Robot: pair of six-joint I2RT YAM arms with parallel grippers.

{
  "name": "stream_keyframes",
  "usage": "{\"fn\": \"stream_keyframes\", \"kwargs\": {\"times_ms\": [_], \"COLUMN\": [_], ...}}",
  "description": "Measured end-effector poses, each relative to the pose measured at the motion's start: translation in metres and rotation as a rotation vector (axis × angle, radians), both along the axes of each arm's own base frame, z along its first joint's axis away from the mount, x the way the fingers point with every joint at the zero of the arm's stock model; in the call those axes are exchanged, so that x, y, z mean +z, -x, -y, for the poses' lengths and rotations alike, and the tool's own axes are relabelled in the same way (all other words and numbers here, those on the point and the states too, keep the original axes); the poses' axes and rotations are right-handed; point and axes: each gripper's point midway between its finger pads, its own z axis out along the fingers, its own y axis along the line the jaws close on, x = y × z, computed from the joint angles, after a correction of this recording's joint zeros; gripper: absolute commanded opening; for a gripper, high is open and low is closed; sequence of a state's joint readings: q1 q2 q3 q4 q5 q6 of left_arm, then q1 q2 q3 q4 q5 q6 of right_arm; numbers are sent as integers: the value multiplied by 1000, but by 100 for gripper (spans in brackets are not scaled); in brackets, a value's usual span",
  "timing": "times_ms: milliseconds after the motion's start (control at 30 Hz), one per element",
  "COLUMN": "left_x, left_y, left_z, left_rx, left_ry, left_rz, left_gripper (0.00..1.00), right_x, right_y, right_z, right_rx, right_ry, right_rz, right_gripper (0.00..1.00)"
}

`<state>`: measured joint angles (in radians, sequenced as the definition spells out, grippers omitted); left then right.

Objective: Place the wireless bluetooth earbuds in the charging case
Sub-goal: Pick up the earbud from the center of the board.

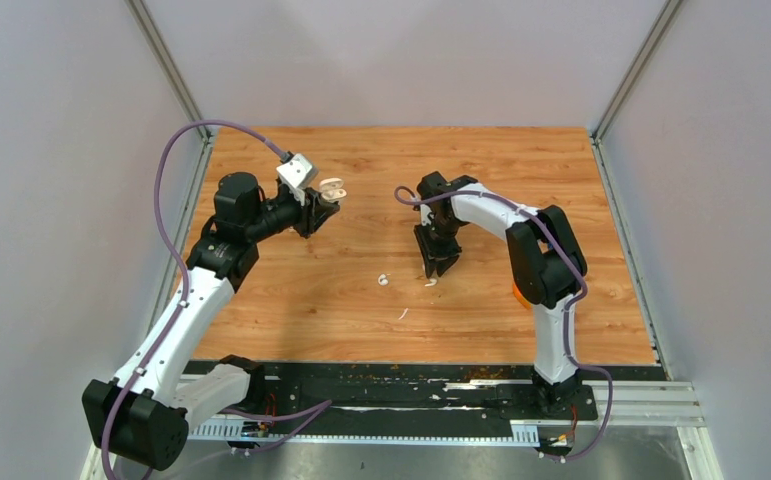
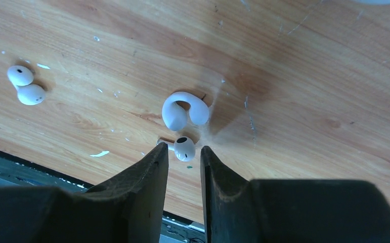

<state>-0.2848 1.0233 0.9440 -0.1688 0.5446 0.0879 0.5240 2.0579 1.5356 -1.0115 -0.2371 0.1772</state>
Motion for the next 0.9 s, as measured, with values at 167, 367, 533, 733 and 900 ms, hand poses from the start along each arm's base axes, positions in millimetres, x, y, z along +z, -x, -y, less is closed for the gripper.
{"fn": "stream_keyframes", "kwargs": {"times_ms": [167,367,533,733,900], "left_x": [0,0,0,5,8], "left_y": [-1,-1,-1,2,4], "left_z": [-2,-2,-2,-2,-3], "left_rx": [5,6,7,8,9], "left_ry": [0,2,6,12,19], "left_rz": [-1,-1,-5,6,20], "left_gripper": [0,0,0,0,0], "right_x": [-10,-13,-14,-16,-16], "right_y": [5,10,10,16,19], "right_z": [2,2,2,5,5], "right_rx": [5,12,24,44,68], "right_ry": [34,58,88,120,140], "right_rz": [-16,-18,-1,13,27], "right_gripper": [31,30,21,22,27]}}
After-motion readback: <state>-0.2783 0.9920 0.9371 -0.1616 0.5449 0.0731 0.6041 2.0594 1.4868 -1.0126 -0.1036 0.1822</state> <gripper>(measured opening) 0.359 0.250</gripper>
